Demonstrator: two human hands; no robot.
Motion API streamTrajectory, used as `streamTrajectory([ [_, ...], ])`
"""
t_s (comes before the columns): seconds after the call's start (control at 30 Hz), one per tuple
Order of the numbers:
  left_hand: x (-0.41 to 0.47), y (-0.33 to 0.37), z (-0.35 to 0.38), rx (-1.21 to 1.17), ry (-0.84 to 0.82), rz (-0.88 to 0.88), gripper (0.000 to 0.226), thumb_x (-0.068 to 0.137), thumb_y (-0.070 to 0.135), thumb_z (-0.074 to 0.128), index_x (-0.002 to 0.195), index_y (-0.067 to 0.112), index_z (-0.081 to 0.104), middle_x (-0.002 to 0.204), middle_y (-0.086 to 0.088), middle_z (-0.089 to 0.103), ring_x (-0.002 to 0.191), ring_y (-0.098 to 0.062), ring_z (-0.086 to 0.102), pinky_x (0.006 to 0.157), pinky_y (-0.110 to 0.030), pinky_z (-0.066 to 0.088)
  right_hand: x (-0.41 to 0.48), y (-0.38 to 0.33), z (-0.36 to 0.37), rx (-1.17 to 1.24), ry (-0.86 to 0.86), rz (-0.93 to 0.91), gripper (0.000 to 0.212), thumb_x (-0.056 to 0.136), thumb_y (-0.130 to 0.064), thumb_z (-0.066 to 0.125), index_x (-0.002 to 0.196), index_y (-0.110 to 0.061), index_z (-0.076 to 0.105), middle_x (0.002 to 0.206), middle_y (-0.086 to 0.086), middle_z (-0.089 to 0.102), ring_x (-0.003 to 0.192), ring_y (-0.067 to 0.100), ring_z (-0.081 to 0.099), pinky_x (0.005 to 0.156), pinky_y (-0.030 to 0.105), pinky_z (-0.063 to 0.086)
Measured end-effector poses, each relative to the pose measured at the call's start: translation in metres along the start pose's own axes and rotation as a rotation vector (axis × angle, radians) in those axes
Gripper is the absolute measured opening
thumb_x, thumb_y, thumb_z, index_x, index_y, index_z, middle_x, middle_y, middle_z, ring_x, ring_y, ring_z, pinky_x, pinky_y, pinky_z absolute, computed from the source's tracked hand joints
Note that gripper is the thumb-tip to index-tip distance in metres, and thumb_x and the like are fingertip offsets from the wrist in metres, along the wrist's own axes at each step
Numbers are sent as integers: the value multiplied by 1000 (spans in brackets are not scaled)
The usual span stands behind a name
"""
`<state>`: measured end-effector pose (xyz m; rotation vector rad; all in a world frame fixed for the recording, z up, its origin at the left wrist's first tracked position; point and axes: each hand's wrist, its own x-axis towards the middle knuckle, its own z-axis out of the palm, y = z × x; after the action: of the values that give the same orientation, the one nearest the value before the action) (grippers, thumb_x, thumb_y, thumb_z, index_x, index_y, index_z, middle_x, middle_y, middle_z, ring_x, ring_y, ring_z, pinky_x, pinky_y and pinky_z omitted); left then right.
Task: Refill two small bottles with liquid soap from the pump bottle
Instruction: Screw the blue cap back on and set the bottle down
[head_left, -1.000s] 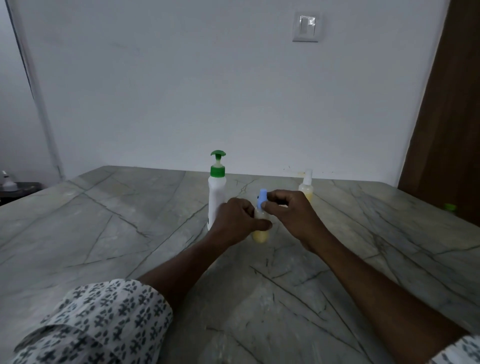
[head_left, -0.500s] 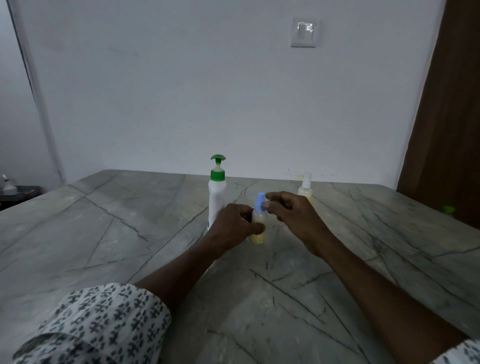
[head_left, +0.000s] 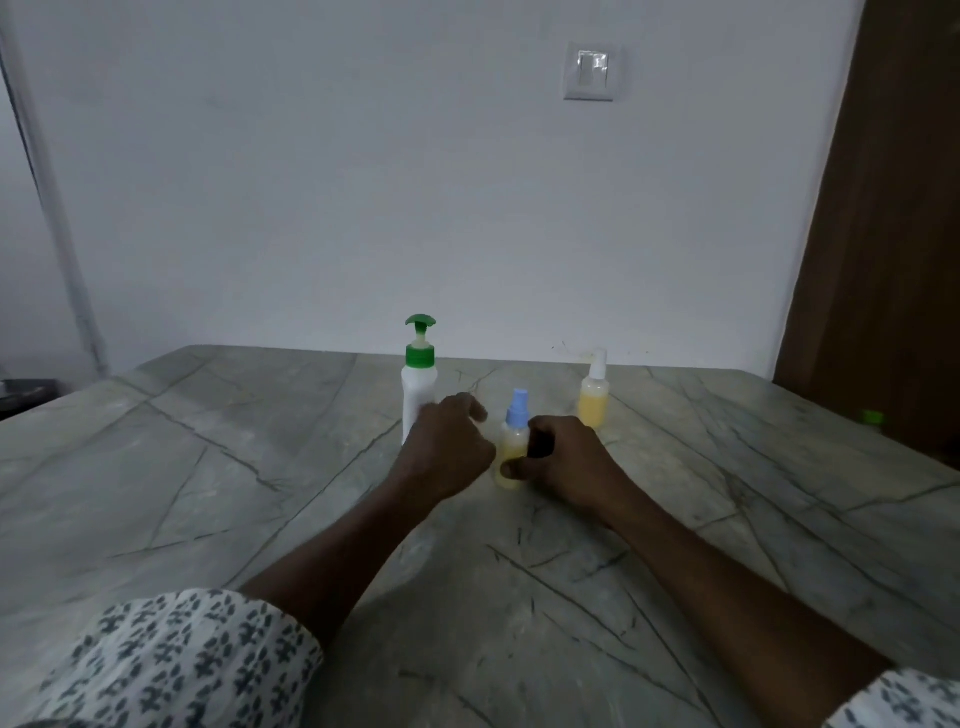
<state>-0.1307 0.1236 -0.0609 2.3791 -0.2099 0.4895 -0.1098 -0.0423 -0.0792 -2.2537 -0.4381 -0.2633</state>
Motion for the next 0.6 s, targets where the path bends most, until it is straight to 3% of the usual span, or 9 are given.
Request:
streamTrajectory([
  [0.07,-4,5,-3,134,81,36,5,89,15,64,86,13,68,78,1,70,60,-9,67,59,-28,60,0,0,-3,26,13,8,29,76,-21,81,75,-28,52,72,-11,55,66,6,52,58,20,34],
  [0.17,-6,6,-5,220,49,60,15,89,18,61,74,18,64,75,2,68,66,-11,65,64,-31,60,4,0,-7,28,45,36,27,77,-17,80,94,-16,59,85,-2,61,78,16,59,62,23,39],
  [0.3,-8,4,-4,268,-51,74,16,89,20,62,73,17,63,82,-1,72,73,-16,69,70,-34,62,30,-4,-12,38,110,61,52,75,-14,81,120,-9,56,104,5,66,94,23,64,78,32,51],
  [0.6,-10,3,1,340,-117,92,15,94,23,56,84,14,63,94,-2,71,84,-17,67,76,-32,60,105,7,9,-11,117,144,68,79,-11,77,137,-6,41,125,15,61,113,30,59,90,34,44],
])
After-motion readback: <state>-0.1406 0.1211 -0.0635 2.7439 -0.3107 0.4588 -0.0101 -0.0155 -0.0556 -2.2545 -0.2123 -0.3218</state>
